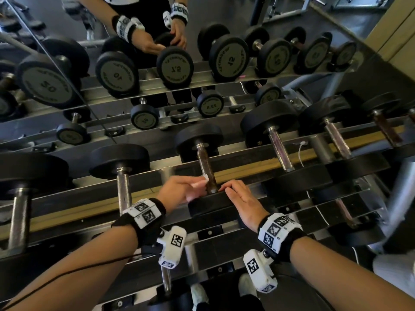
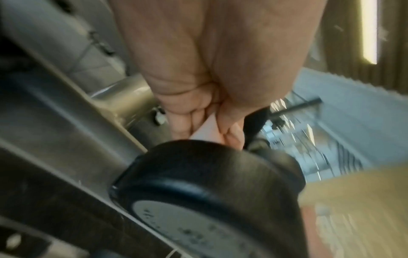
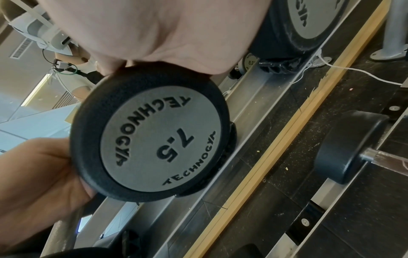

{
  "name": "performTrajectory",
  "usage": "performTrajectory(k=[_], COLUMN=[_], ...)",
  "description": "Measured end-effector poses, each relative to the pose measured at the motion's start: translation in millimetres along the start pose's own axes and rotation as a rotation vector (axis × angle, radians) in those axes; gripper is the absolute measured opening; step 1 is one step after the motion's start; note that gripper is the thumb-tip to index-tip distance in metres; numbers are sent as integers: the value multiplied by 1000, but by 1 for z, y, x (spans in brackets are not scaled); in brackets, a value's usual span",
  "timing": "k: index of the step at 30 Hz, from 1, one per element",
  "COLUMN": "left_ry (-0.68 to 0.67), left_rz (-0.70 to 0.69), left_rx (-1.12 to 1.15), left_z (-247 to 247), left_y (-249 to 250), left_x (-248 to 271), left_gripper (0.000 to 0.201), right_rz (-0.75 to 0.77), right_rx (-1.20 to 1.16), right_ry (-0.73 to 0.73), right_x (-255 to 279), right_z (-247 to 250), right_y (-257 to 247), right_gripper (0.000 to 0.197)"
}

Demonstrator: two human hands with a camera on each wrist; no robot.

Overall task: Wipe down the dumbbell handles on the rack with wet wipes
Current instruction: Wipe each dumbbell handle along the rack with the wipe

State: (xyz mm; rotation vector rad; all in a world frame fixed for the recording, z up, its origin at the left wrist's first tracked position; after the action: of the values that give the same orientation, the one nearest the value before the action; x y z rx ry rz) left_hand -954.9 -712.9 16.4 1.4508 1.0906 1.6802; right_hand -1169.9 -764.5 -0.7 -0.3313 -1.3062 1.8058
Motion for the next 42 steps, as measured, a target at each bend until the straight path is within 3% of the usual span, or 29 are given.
performTrajectory(k=[2,8,13,17,21,27,31,34,42], left_ry=[167,292,261,176,213,261,335,313,283], left_rz=[86,180,197,201,200,205,188,169,97], left_rx=[308,504,324,388,395,272,89,32,287], left_z=[9,3,-11,-19,-23,-30,-29,-23,-21], left_y=[1,13,21,27,35,43,42,36,29], left_x=[-5,-10,-16,-5,-3,-12,-18,-14,-9], left_gripper=[36,47,50,42,30,37,13,24,23], right_rz=[5,1,-19,-20,-17,-12,-24,-24,-21], right_rx=[-11,8,15,18,24,33,50,46,25], right_ry=[-3,-16,-27,-28,-29,-12,-18,-19,-19], right_x=[1,3,5,5,3,2,2,4,5], right_z=[0,2,3,4,3,2,3,3,4], right_y=[-1,-5,-9,-8,-4,-3,-5,-7,-11], right_gripper=[29,24,24,24,23,22,23,23,22])
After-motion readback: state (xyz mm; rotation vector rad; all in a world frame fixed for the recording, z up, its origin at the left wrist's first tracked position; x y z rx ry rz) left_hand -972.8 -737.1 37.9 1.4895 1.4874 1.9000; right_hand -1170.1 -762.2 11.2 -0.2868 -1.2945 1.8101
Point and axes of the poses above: each hand's wrist, its own x-axis away from the middle knuckle, its own z-axis out of the back of the hand, y = z × x, the point moved 1 cm from there along -x, towards the middle knuckle, and after that the axes turned 3 degrees about -z, right-handed, at the moved point
